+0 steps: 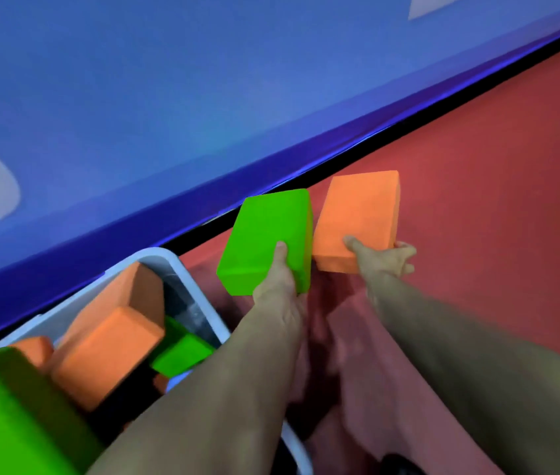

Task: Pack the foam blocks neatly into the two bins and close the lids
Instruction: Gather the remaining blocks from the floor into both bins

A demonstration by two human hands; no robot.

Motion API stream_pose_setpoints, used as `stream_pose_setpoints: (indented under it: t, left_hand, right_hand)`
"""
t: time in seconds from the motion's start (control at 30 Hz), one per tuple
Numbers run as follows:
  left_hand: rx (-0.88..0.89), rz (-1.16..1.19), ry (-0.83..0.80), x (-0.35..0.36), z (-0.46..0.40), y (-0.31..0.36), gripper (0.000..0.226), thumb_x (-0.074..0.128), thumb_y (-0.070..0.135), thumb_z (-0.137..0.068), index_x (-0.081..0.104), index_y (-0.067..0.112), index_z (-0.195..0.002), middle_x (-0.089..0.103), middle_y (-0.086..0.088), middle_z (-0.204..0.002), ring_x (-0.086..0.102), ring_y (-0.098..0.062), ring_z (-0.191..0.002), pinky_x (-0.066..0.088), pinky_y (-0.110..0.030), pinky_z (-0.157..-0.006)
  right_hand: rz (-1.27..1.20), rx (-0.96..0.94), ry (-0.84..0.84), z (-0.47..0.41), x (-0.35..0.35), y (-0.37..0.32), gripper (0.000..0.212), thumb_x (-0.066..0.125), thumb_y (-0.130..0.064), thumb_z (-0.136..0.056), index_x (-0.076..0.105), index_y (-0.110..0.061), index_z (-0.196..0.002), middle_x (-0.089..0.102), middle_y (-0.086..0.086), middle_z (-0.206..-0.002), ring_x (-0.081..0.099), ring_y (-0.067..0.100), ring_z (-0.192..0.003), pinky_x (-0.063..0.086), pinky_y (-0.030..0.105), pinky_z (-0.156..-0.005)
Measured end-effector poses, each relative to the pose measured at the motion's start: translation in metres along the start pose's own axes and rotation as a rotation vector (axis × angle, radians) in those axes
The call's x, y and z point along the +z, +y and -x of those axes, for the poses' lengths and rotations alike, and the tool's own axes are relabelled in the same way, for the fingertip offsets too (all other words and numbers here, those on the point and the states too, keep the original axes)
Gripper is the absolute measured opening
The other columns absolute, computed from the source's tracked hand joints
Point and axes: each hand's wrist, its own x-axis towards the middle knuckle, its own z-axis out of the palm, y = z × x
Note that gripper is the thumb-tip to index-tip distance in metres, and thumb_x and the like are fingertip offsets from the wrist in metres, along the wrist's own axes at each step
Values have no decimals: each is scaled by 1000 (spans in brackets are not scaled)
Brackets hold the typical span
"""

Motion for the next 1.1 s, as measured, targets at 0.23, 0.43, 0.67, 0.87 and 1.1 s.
stream_pose_setpoints:
  t: [0.23, 0.43, 0.67, 0.87, 1.1]
  left_hand:
    - [183, 14, -241, -24, 180, 46, 81, 92, 48, -63, 62, 8, -127, 77, -17, -106, 77, -35, -86, 62, -55, -75]
    - [537, -134, -239, -144, 374, 96, 75, 89, 54, -66, 63, 18, -126, 77, -6, -109, 77, -24, -90, 62, -38, -63]
    - [789, -156, 7, -403, 581, 137, 58, 80, 56, -78, 64, 20, -120, 75, 1, -106, 71, -16, -79, 55, -29, -58]
    - [799, 35, 156, -570, 631, 148, 69, 80, 58, -76, 59, 23, -131, 74, -4, -118, 71, -21, -86, 58, -31, -56]
    - [684, 207, 260, -659, 577, 101, 65, 83, 52, -77, 60, 18, -128, 74, -9, -119, 73, -25, -83, 58, -33, -55]
  right_hand:
    - [-230, -192, 40, 140, -77, -29, 86, 92, -46, -61, 46, -22, -130, 66, 10, -123, 65, 29, -111, 48, 40, -99]
    - [-451, -398, -87, 320, -124, -33, 78, 84, -70, -34, 41, -55, -98, 68, 3, -100, 69, 30, -95, 59, 53, -82]
    - [-404, -479, -357, 554, -198, 48, 82, 87, -66, -38, 47, -51, -108, 65, -2, -112, 69, 25, -98, 62, 54, -75]
    - [-338, -492, -580, 666, -199, 94, 79, 94, -41, -60, 46, -34, -123, 65, -2, -116, 68, 21, -99, 63, 51, -73]
    - [-69, -471, -660, 681, -133, 132, 94, 93, -59, -49, 45, -34, -126, 67, -4, -116, 69, 23, -101, 61, 54, -80]
